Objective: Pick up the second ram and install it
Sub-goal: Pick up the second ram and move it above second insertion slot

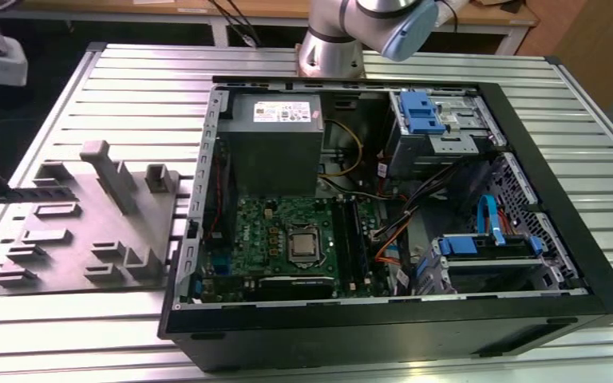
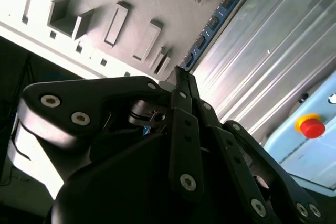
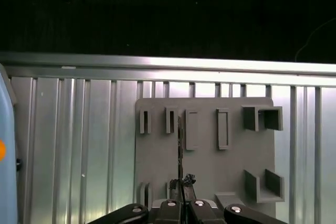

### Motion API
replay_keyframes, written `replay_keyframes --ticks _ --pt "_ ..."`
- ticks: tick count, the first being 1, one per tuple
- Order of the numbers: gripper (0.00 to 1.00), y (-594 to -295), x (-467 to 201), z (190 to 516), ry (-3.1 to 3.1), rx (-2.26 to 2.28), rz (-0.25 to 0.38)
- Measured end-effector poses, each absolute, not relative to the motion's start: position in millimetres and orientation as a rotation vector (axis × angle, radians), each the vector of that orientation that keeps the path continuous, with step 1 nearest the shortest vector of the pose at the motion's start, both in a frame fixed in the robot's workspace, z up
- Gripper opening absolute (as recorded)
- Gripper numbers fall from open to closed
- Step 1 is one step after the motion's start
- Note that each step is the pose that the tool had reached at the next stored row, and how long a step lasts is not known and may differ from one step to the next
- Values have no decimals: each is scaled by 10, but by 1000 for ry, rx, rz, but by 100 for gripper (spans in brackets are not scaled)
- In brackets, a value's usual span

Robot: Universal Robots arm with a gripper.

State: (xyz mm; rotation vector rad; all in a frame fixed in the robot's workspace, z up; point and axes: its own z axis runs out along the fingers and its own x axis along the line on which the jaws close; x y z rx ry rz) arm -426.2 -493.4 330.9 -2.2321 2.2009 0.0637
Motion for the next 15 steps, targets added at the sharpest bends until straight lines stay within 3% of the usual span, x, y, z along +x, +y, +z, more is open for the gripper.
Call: replay_keyframes --ticks 15 --pt "12 -4933 -4262 3991 2201 -2232 64"
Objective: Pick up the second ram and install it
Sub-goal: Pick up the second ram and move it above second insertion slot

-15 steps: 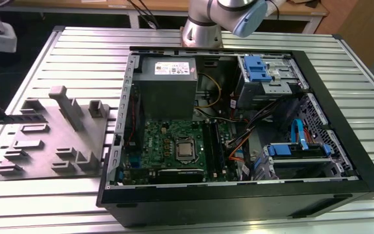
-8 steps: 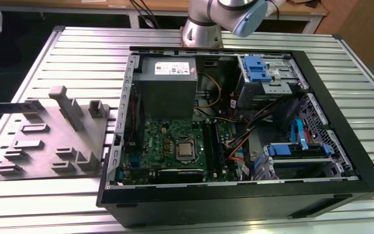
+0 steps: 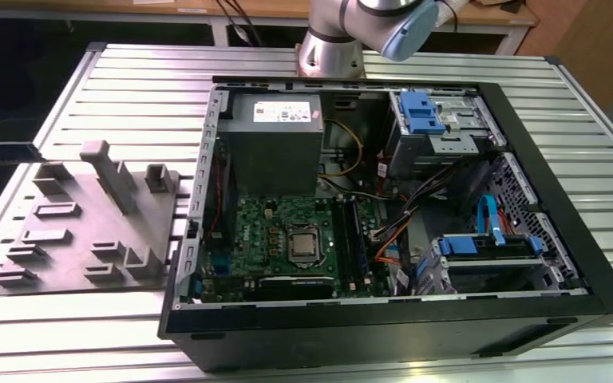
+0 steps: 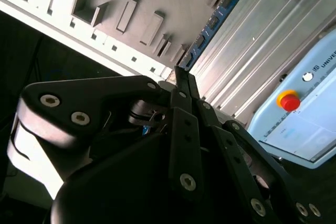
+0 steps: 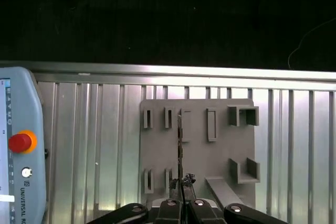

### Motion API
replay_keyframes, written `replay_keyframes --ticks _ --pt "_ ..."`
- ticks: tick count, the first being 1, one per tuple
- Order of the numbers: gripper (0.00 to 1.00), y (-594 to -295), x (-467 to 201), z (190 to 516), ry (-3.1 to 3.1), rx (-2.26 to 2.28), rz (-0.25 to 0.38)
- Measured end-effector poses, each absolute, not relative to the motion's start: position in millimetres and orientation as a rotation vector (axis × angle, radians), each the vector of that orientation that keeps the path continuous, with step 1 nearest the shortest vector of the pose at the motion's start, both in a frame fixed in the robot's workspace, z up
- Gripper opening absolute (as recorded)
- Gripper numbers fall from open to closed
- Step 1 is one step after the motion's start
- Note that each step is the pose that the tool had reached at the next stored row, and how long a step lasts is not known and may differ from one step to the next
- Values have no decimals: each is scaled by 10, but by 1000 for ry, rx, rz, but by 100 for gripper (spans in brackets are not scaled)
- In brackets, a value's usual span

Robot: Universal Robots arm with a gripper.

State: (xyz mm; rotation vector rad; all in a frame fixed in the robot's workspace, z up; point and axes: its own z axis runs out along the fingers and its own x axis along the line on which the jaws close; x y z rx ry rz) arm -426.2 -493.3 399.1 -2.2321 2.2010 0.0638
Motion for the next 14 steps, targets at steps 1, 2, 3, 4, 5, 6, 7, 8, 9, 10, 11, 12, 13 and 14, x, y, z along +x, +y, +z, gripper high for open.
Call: replay_keyframes --ticks 1,2,3,4,5,6,7,8,9,10,11,12,13,14 --pt "12 -4933 -4262 4035 2201 -2232 64" --pt "12 -4933 -4262 4079 2201 -2232 64" --pt "12 -4933 -4262 4104 2201 -2232 64" --pt "12 -4934 -4262 4104 2201 -2232 64" --pt "12 -4934 -4262 4104 2201 -2232 64" --pt "12 -4934 -4262 4104 2201 -2232 64" --pt "12 -4933 -4262 4104 2201 -2232 64" --pt "12 -4933 -4262 4105 2201 -2232 64" --pt "12 -4933 -4262 4105 2201 -2232 64" --pt "12 -4933 -4259 4106 2201 -2232 64" --pt "12 -4933 -4252 4107 2201 -2232 64" --pt "12 -4933 -4239 4106 2201 -2232 64" --pt "12 -4933 -4219 4105 2201 -2232 64" --pt "12 -4933 -4198 4106 2201 -2232 64"
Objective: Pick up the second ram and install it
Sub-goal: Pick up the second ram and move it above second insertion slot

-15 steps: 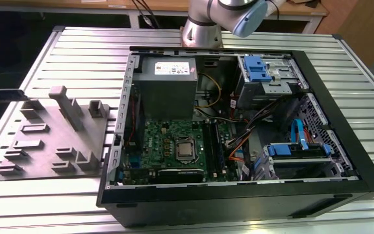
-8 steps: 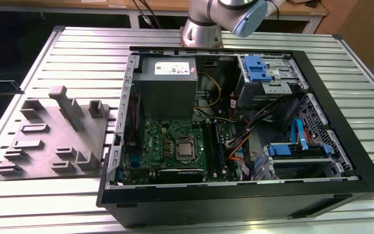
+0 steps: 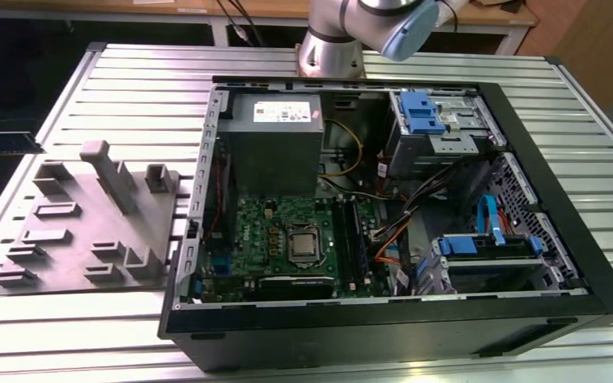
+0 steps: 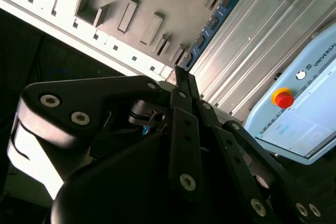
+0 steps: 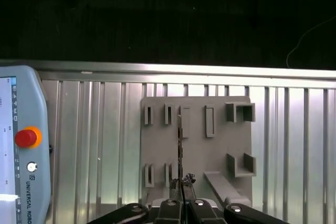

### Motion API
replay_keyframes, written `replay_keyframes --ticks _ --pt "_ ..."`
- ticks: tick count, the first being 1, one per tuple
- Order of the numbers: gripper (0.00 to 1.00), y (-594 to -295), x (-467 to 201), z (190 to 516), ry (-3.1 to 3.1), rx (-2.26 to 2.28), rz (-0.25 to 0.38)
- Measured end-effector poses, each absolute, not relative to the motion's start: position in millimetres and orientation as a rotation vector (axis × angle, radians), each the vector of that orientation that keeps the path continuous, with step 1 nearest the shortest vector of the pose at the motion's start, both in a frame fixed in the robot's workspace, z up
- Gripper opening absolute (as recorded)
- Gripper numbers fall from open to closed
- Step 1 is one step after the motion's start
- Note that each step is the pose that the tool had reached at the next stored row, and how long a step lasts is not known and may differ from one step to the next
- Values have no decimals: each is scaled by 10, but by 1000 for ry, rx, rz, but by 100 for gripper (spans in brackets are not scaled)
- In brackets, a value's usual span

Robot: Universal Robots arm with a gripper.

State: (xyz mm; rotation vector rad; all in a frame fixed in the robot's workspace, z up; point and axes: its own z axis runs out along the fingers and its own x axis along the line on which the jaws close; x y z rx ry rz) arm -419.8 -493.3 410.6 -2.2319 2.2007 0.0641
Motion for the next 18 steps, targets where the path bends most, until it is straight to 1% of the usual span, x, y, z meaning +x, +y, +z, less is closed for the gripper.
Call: replay_keyframes --ticks 18 --pt "12 -4933 -3656 4104 2201 -2232 64"
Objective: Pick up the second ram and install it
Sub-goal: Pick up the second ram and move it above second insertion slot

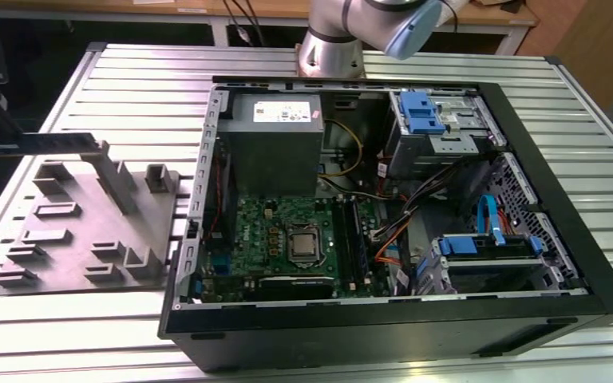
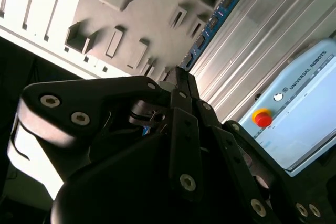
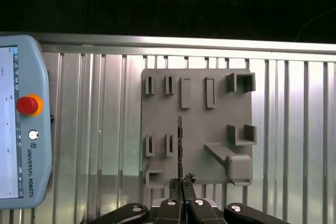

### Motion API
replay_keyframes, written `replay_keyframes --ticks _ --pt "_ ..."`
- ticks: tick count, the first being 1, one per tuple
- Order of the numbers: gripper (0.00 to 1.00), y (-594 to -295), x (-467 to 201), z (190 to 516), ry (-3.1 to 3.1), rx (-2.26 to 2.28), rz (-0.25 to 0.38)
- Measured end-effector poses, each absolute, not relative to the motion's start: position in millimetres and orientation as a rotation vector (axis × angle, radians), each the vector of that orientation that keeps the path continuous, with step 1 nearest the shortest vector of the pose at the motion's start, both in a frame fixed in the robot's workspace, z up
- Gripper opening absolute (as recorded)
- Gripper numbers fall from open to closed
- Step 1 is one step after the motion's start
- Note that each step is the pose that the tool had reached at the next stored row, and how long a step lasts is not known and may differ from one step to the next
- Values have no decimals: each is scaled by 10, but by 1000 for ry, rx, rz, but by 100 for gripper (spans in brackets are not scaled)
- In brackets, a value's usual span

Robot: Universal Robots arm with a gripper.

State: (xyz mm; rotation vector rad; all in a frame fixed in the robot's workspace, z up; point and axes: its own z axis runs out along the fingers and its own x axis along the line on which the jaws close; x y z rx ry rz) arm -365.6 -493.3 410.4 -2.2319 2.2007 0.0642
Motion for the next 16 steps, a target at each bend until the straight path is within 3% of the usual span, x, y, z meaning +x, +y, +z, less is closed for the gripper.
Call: replay_keyframes --ticks 16 --pt "12 -4934 -2984 4103 2201 -2232 65"
